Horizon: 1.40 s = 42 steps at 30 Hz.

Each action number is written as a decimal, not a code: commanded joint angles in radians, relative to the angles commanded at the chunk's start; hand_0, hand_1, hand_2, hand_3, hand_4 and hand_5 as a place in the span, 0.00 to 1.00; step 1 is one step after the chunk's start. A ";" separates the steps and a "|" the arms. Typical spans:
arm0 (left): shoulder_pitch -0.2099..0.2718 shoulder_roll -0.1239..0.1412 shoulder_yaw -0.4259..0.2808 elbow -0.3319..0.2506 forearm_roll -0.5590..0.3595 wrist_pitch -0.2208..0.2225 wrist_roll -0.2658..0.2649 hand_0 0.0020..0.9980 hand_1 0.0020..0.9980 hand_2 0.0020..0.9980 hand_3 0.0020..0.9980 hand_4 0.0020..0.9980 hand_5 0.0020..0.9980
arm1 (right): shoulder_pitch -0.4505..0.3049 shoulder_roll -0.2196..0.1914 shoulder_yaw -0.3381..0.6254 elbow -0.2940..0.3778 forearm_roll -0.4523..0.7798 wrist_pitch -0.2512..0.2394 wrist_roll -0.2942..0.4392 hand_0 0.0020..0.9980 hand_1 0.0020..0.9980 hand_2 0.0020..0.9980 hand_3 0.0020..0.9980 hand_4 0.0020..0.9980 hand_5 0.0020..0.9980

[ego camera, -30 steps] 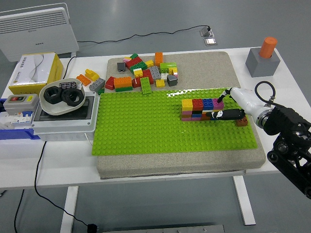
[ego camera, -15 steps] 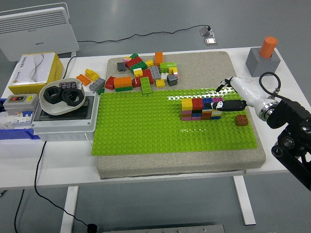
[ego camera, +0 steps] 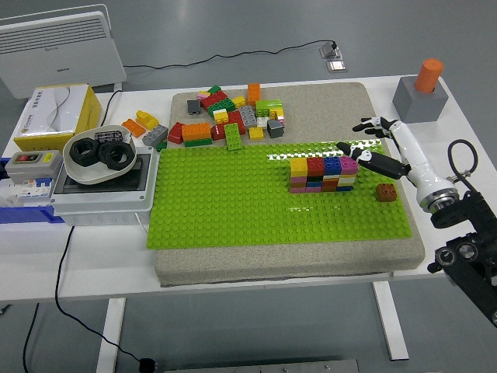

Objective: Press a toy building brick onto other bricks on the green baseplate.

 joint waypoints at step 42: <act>-0.014 -0.035 0.042 -0.030 -0.063 0.096 -0.079 0.76 0.69 0.61 0.48 0.54 0.54 | -0.051 0.001 0.149 -0.098 0.755 -0.009 0.349 0.45 0.32 0.49 0.51 0.78 0.51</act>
